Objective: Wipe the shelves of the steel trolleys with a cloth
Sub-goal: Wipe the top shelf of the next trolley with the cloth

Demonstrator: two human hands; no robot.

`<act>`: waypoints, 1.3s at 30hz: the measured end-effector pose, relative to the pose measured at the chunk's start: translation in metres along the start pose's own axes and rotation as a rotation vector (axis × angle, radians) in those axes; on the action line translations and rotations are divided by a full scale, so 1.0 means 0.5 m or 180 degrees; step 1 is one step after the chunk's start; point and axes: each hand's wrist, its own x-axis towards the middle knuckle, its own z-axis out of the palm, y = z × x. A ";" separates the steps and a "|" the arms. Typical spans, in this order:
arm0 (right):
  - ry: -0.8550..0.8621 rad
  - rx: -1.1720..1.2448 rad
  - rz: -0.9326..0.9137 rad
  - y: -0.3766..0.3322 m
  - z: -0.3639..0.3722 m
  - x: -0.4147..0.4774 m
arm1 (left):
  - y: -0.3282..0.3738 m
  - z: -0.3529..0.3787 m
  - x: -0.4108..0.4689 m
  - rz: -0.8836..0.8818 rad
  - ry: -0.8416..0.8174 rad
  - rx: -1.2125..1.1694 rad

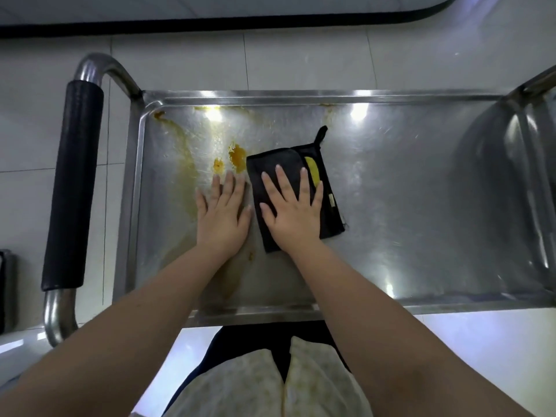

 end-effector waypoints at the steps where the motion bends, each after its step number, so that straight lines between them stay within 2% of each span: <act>1: -0.0006 -0.0026 0.0007 0.000 -0.001 0.002 | -0.008 -0.007 0.017 -0.0061 0.0037 0.0054; 6: -0.0157 -0.0057 -0.0020 0.012 -0.007 0.019 | -0.039 -0.031 0.096 -0.0153 0.0007 0.0371; 10: -0.0146 0.0030 -0.0103 0.107 -0.031 0.057 | -0.037 -0.032 0.105 -0.0147 0.0031 0.0343; 12: -0.0083 0.0032 0.0261 0.198 -0.048 0.082 | -0.035 -0.035 0.111 -0.0157 0.0040 0.0341; 18: -0.0117 0.0222 0.2134 0.473 -0.103 0.108 | -0.037 -0.029 0.115 -0.0154 0.0094 0.0301; 21: -0.0081 0.0333 0.2654 0.490 -0.108 0.131 | -0.036 -0.027 0.113 -0.0219 0.0108 0.0329; 23: -0.0045 0.0345 0.2762 0.446 -0.102 0.155 | -0.035 -0.028 0.115 -0.0233 0.0093 0.0383; 25: -0.0072 0.0208 0.2394 0.363 -0.089 0.179 | -0.037 -0.030 0.119 -0.0243 0.0082 0.0425; 30: -0.0310 -0.0082 0.0457 0.052 -0.043 0.204 | -0.040 -0.035 0.127 -0.0226 0.0060 0.0401; 32: -0.0420 -0.0095 -0.0186 -0.032 -0.028 0.188 | -0.041 -0.038 0.125 -0.0225 0.0061 0.0409; 36: -0.0400 -0.0026 -0.0671 -0.004 -0.032 0.184 | -0.046 -0.039 0.112 -0.0221 0.0063 0.0392; 37: -0.0364 -0.0052 -0.0680 0.026 -0.037 0.190 | -0.046 -0.039 0.110 -0.0219 0.0057 0.0359; 39: -0.0219 -0.0007 -0.0316 0.105 -0.052 0.214 | -0.047 -0.039 0.110 -0.0223 0.0063 0.0343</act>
